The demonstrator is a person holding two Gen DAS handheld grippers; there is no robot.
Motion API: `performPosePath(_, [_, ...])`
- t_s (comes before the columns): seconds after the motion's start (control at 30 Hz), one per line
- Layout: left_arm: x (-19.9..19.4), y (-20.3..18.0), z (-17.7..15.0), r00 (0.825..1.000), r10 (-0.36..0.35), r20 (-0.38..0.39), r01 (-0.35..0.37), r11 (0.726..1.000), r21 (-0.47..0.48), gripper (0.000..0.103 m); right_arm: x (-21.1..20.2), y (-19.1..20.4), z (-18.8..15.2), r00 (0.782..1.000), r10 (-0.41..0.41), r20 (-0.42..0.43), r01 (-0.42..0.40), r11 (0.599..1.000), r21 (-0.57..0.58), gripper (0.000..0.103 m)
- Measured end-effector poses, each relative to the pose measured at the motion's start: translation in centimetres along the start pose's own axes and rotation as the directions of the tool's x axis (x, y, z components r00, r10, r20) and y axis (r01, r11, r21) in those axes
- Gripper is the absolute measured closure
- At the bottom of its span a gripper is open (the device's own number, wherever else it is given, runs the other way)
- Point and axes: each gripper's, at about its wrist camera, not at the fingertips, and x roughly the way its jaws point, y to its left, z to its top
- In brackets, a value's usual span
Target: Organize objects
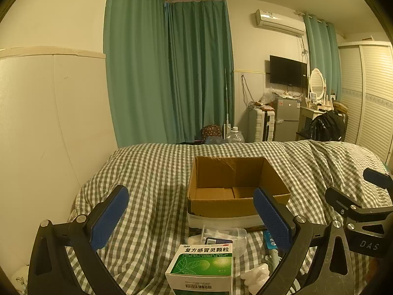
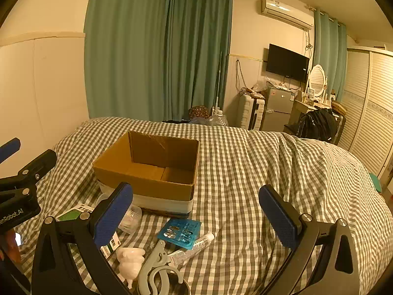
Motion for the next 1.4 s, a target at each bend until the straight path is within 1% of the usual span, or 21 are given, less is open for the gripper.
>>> performPosePath(0.23, [0.2,0.0,-0.5,1.000,-0.011,-0.017,0.011,1.000,-0.008,0.000,0.1,0.2,-0.2,1.000,0.013,-0.009,-0.013,1.000,-0.002,0.000])
performPosePath(0.37, [0.4,-0.3,-0.9,1.000,-0.014,-0.028,0.014,1.000,-0.003,0.000,0.0,0.1,-0.3,1.000,0.008,0.000,-0.008,1.000,0.004,0.000])
performPosePath(0.57, [0.6,-0.8,-1.6,0.999,-0.036,-0.041,0.036,0.999,-0.004,0.000,0.1,-0.3,-0.6,1.000,0.010,-0.010,-0.009,1.000,0.013,0.000])
performPosePath(0.7, [0.7,-1.1,-2.1,0.997,-0.057,-0.052,0.056,0.998,-0.011,0.000,0.1,-0.3,-0.8,1.000,0.025,-0.014,-0.025,1.000,0.007,0.000])
performPosePath(0.8, [0.8,-1.2,-2.6,0.997,-0.054,-0.057,0.053,0.999,-0.009,0.000,0.1,-0.4,-1.0,0.999,0.035,-0.016,-0.035,0.999,-0.003,0.000])
performPosePath(0.93, [0.9,-1.1,-3.1,0.997,-0.052,-0.063,0.051,0.999,-0.018,0.000,0.4,-0.5,-1.6,0.998,0.055,-0.039,-0.056,0.998,-0.021,0.000])
performPosePath(1.03, [1.4,-1.1,-3.7,0.996,-0.055,-0.074,0.054,0.998,-0.008,0.000,1.1,-0.5,-2.6,0.993,0.084,-0.082,-0.087,0.995,-0.041,0.000])
performPosePath(1.1, [1.9,-1.0,-4.0,0.994,-0.054,-0.090,0.054,0.999,-0.007,0.000,1.8,-0.6,-3.6,0.985,0.112,-0.133,-0.121,0.991,-0.057,0.000])
performPosePath(1.2, [2.7,-1.1,-5.1,0.988,-0.067,-0.138,0.066,0.998,-0.008,0.000,2.7,-0.6,-5.5,0.968,0.146,-0.202,-0.165,0.983,-0.078,0.000])
performPosePath(1.3, [3.3,-1.5,-6.3,0.982,-0.065,-0.177,0.067,0.998,0.002,0.000,4.3,-0.7,-7.8,0.941,0.177,-0.289,-0.208,0.975,-0.080,0.000])
performPosePath(1.37, [3.7,-2.0,-7.1,0.972,-0.073,-0.223,0.077,0.997,0.008,0.000,5.4,-0.8,-9.2,0.916,0.209,-0.344,-0.242,0.969,-0.057,0.000])
performPosePath(1.4, [4.0,-2.1,-7.5,0.967,-0.075,-0.244,0.080,0.997,0.010,0.000,6.0,-0.8,-9.9,0.900,0.226,-0.374,-0.260,0.965,-0.043,0.000])
